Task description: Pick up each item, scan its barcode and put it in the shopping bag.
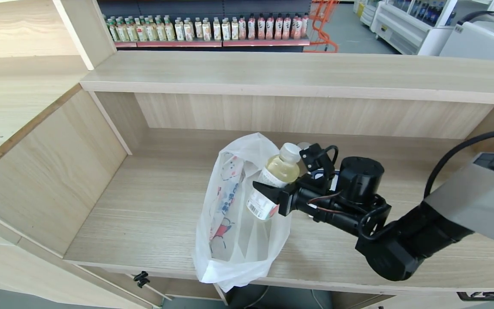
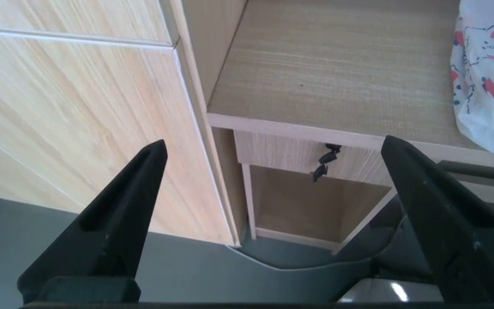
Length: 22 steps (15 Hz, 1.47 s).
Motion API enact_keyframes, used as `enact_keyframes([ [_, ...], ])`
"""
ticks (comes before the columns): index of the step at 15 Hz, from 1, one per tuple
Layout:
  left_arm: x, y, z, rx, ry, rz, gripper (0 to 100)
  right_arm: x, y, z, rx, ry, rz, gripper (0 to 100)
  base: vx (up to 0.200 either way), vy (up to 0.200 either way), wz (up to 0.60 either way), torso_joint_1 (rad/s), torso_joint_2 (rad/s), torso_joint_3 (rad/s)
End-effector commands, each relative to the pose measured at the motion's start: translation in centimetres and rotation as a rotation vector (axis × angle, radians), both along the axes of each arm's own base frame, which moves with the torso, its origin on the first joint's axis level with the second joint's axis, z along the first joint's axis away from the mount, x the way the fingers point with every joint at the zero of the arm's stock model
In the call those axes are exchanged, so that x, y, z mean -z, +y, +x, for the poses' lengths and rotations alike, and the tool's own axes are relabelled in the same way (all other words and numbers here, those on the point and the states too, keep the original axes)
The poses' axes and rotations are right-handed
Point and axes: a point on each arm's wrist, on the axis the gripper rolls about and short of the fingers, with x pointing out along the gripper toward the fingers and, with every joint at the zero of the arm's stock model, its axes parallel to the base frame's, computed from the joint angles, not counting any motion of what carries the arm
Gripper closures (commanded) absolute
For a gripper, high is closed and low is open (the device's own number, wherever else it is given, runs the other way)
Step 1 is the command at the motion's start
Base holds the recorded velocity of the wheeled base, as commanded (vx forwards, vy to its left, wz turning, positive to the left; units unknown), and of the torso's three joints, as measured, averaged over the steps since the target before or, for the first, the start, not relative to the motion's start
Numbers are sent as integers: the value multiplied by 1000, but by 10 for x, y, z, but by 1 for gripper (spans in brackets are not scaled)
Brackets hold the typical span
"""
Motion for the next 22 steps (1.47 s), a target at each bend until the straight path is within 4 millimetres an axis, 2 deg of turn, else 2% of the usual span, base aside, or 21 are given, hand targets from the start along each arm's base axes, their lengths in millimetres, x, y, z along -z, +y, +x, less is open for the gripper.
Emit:
enact_keyframes([
  [1,0,0,0,0,0,0,0,24,0,21,32,-5,-44,100,0,0,0,0,0,0],
  [4,0,0,0,0,0,0,0,33,-10,35,69,-78,-124,100,0,0,0,0,0,0],
  [6,0,0,0,0,0,0,0,38,-9,39,72,-99,-142,100,0,0,0,0,0,0],
  [10,0,0,0,0,0,0,0,35,-11,40,79,-121,-129,100,0,0,0,0,0,0],
  [11,0,0,0,0,0,0,0,31,-13,39,82,-120,-123,0,0,0,0,0,0,0],
  [13,0,0,0,0,0,0,0,12,-14,33,71,-121,-72,0,0,0,0,0,0,0],
  [14,0,0,0,0,0,0,0,-5,-13,26,58,-107,-14,0,0,0,0,0,0,0],
  [17,0,0,0,0,0,0,0,-53,-17,-14,-7,-40,63,0,0,0,0,0,0,0],
  [18,0,0,0,0,0,0,0,-58,-20,-22,-11,-30,57,0,0,0,0,0,0,0],
  [19,0,0,0,0,0,0,0,-64,-39,-49,-10,25,15,0,0,0,0,0,0,0],
  [20,0,0,0,0,0,0,0,-73,-51,-66,-28,53,6,0,0,0,0,0,0,0],
  [22,0,0,0,0,0,0,0,-93,-72,-90,-18,109,51,0,0,0,0,0,0,0],
])
